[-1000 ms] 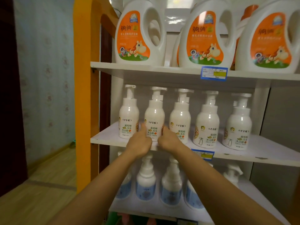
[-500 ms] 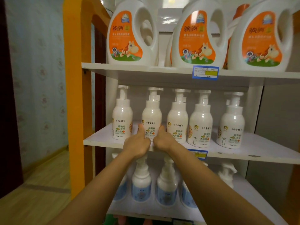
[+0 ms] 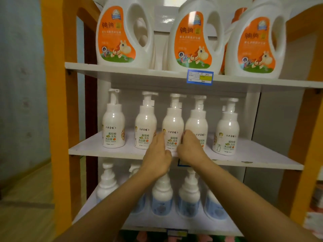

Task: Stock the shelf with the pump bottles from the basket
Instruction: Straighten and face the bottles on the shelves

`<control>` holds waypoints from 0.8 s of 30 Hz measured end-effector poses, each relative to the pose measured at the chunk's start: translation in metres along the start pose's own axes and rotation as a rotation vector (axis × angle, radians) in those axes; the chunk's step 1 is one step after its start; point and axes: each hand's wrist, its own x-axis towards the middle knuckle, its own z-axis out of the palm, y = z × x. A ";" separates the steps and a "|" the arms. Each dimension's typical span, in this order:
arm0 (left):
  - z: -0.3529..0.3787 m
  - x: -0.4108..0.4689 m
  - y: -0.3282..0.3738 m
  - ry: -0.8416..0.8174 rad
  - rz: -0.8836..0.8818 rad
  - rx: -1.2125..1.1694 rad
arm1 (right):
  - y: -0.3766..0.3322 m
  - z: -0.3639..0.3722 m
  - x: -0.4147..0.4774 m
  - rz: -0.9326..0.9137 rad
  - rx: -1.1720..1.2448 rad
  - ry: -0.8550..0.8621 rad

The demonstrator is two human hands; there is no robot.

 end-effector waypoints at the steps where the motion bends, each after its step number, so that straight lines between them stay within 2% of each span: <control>1: 0.002 0.006 0.001 -0.016 -0.025 -0.044 | -0.003 0.003 0.001 0.004 0.015 -0.020; 7: -0.001 0.023 0.003 -0.151 -0.196 -0.056 | -0.004 0.015 0.014 0.099 0.129 -0.044; 11: -0.001 0.025 0.001 -0.182 -0.200 -0.039 | 0.006 0.010 0.019 0.130 0.132 -0.048; 16: -0.001 0.030 -0.002 -0.203 -0.215 0.003 | 0.008 -0.002 0.023 0.116 0.078 -0.159; 24: 0.002 0.035 -0.005 -0.237 -0.228 0.063 | 0.010 -0.005 0.031 0.118 -0.022 -0.223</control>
